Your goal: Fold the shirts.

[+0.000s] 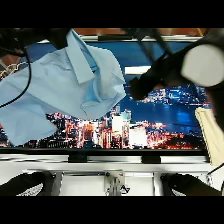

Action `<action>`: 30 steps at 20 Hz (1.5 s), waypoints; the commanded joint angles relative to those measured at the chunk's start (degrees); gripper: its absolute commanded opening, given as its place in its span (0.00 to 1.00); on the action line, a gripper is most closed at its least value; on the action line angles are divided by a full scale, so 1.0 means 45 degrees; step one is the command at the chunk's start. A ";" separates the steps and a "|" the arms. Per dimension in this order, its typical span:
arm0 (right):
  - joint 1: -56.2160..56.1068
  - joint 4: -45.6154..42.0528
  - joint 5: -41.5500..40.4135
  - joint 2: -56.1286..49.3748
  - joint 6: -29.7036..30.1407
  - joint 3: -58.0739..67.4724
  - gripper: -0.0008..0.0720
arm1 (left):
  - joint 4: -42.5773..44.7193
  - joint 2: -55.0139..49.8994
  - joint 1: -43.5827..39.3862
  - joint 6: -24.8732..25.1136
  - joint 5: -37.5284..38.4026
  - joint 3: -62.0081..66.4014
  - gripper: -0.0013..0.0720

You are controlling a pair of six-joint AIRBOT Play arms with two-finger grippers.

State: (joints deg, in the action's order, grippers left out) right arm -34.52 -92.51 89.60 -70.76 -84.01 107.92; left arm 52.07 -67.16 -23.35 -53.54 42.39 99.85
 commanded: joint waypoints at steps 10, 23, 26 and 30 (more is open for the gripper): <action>0.4648 0.9923 -0.1894 -0.1399 1.2012 -0.0005 0.93 | -0.4920 0.1627 0.3065 0.1117 0.4687 -0.0005 0.08; 0.3575 1.3673 -0.1661 -0.3045 1.3828 -0.0005 0.93 | -0.7815 0.2166 0.5280 0.1083 0.6839 -0.0005 0.08; 0.3575 1.3512 -0.0457 -0.3045 1.3789 -0.0005 0.92 | -0.7834 0.2176 0.5280 0.1078 0.6839 -0.0005 0.08; 0.3759 1.3158 -0.0986 -0.2977 1.3780 -0.0005 0.92 | -0.7834 0.2176 0.5280 0.1078 0.6844 -0.0005 0.08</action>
State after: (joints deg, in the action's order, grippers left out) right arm -18.20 -32.49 85.10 -84.31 -22.06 107.92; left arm 16.93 -57.41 0.32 -48.75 73.41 99.85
